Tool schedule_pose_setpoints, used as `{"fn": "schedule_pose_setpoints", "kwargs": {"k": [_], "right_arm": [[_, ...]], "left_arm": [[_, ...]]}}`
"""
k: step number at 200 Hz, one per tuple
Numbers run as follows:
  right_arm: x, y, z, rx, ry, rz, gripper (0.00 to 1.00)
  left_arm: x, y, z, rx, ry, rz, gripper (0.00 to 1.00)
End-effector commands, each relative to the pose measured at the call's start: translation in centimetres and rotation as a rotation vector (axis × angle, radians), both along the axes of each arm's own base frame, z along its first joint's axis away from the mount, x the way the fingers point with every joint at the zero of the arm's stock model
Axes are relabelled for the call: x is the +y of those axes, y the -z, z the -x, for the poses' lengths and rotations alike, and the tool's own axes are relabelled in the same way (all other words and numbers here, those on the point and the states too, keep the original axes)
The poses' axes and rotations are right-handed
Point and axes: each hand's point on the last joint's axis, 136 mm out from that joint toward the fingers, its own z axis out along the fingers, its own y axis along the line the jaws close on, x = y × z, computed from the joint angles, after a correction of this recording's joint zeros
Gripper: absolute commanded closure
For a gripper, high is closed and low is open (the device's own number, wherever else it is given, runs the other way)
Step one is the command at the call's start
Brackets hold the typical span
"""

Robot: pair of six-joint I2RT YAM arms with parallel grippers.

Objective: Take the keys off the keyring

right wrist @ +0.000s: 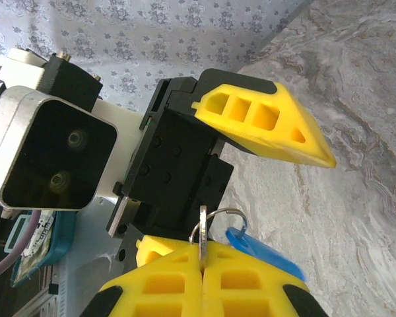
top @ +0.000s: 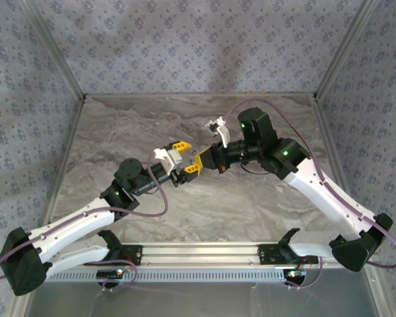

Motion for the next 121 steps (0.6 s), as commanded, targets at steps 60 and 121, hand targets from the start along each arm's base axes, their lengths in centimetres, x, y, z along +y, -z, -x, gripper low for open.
{"fn": "schedule_pose_setpoints", "kwargs": {"k": [60,121], "right_arm": [[-0.29,-1.41,1.07,-0.014,-0.016,-0.050,1.00],[-0.58,-1.65,0.97,-0.015,-0.010,-0.063,1.00]], "left_arm": [[-0.17,-3.50,0.75,-0.094,0.028,0.071,0.56],[0.27,-3.68,1.03,-0.098,0.024,0.080,0.69]]}}
